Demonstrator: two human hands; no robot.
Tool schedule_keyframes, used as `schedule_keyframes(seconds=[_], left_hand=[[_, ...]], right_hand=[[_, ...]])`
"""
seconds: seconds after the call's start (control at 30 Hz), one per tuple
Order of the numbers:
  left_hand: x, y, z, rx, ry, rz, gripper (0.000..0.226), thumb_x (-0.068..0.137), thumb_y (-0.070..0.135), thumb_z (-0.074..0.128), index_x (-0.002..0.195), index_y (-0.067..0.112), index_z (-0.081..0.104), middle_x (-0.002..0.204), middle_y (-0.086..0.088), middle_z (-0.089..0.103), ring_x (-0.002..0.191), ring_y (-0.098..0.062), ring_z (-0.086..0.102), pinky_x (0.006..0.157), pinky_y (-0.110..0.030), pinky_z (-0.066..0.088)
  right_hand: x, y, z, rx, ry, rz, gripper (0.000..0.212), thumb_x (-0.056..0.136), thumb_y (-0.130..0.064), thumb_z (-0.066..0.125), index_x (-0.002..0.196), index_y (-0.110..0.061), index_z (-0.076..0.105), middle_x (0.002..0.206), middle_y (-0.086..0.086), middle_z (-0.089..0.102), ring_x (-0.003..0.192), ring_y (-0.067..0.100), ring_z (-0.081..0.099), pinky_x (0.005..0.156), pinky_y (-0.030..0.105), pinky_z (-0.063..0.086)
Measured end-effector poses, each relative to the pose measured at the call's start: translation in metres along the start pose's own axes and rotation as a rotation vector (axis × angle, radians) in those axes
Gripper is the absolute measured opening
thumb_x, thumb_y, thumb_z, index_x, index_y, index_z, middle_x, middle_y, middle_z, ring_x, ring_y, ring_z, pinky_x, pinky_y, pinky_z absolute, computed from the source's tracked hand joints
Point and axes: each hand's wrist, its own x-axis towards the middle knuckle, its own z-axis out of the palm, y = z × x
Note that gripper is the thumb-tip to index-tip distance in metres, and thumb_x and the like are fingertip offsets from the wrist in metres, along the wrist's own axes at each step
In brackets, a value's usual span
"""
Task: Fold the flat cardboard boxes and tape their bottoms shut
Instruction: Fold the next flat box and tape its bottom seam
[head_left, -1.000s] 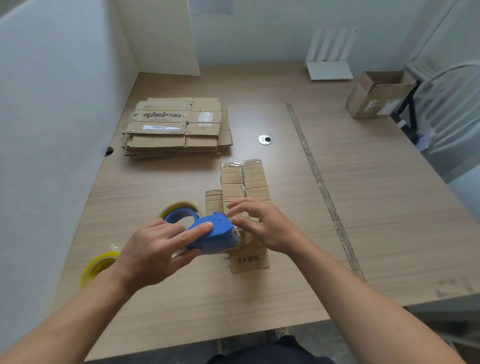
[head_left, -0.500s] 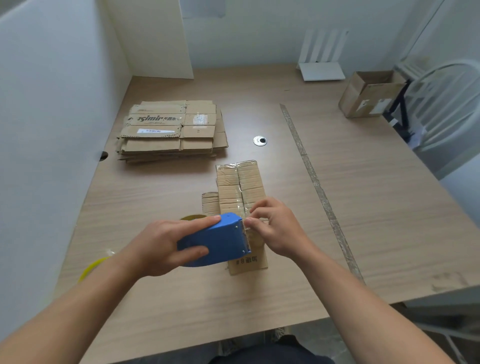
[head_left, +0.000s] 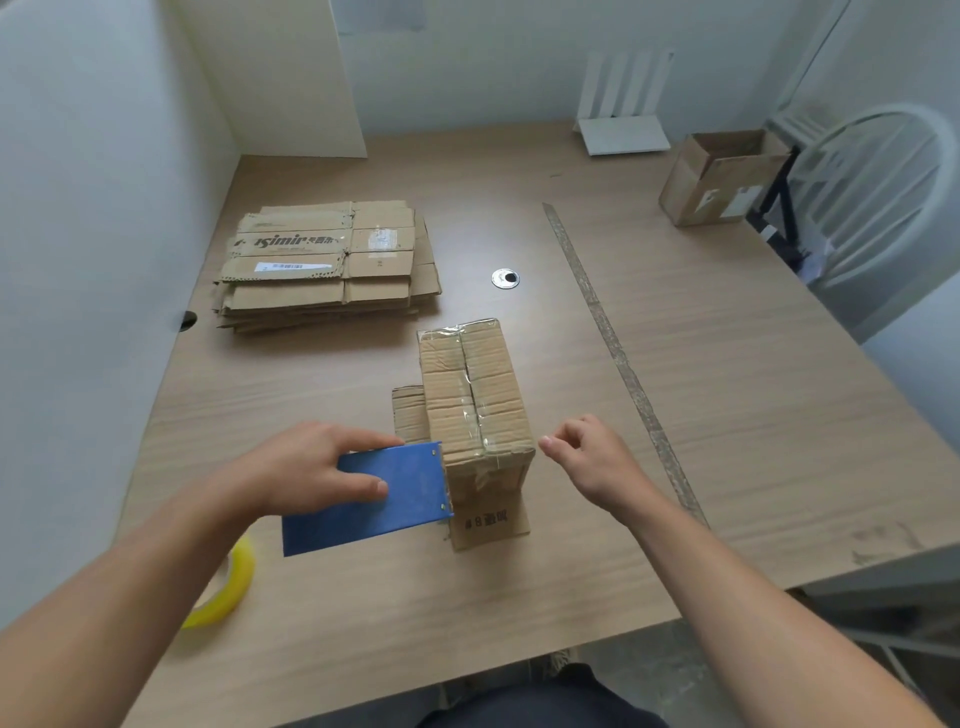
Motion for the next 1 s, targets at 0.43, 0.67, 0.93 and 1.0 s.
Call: schedule_keyframes(seconds=[0.43,0.67,0.93,1.0], left_hand=[[0.031,0.001,-0.016,0.054,-0.115,-0.086,0.044,0.087,0.042,0.071,0.129,0.048,0.060,0.121,0.017,0.066,0.108,-0.010,0.060,0.101,-0.038,0.047],[0.035,0.005,-0.019,0.059,-0.138,-0.089,0.046,0.087,0.043,0.071,0.131,0.046,0.059,0.119,0.017,0.066,0.107,-0.008,0.061,0.100,-0.036,0.047],[0.037,0.003,-0.022,0.057,-0.160,-0.081,0.048,0.088,0.044,0.070,0.134,0.046,0.057,0.124,0.014,0.065,0.111,-0.013,0.060,0.102,-0.041,0.045],[0.037,0.003,-0.022,0.058,-0.157,-0.084,0.048,0.088,0.045,0.069,0.134,0.047,0.056,0.125,0.014,0.064,0.111,-0.013,0.059,0.102,-0.042,0.046]], right_hand=[[0.010,0.005,0.004,0.027,-0.091,0.195,0.051,0.089,-0.052,0.067,0.123,-0.016,0.061,0.120,0.004,0.063,0.112,0.022,0.059,0.092,0.031,0.045],[0.005,0.004,0.016,-0.030,-0.068,-0.059,0.014,0.092,-0.035,0.065,0.084,-0.023,0.064,0.104,-0.003,0.054,0.105,0.016,0.053,0.085,0.026,0.035],[0.017,0.006,0.017,-0.489,0.072,-0.345,0.026,0.092,-0.038,0.065,0.104,-0.015,0.062,0.121,0.004,0.051,0.111,0.028,0.047,0.090,0.041,0.044],[0.021,0.007,0.016,-0.476,0.096,-0.385,0.038,0.089,-0.037,0.070,0.121,-0.018,0.059,0.134,0.007,0.046,0.118,0.029,0.043,0.093,0.046,0.043]])
